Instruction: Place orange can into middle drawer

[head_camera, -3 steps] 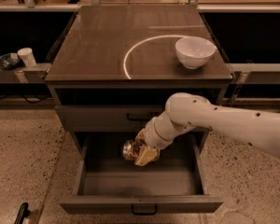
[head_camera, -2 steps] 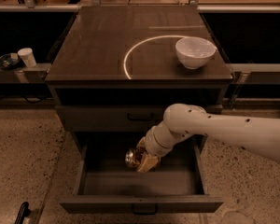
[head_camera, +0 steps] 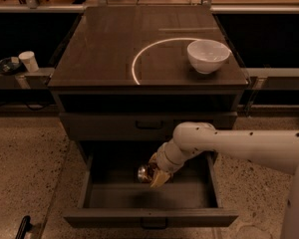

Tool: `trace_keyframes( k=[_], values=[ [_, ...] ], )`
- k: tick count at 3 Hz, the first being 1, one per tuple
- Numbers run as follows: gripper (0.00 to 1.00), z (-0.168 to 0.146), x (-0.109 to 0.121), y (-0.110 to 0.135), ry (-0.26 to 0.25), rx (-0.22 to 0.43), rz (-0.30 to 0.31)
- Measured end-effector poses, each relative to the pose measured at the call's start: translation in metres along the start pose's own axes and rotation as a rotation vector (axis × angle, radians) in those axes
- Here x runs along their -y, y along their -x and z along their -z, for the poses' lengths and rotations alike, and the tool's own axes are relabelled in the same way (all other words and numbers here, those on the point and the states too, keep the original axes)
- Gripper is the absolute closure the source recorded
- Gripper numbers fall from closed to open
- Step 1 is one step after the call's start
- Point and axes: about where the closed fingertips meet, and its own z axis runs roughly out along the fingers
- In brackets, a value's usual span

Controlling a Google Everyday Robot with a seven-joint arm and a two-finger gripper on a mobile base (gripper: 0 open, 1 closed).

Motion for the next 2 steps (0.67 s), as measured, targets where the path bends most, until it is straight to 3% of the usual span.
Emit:
trace_keyframes(
  k=[1, 2],
  values=[
    [0.96, -0.025, 0.003, -0.023, 0.012, -0.012, -0.023],
    [0.91, -0.063, 0.002, -0.064, 0.045, -0.065, -0.078]
  ],
)
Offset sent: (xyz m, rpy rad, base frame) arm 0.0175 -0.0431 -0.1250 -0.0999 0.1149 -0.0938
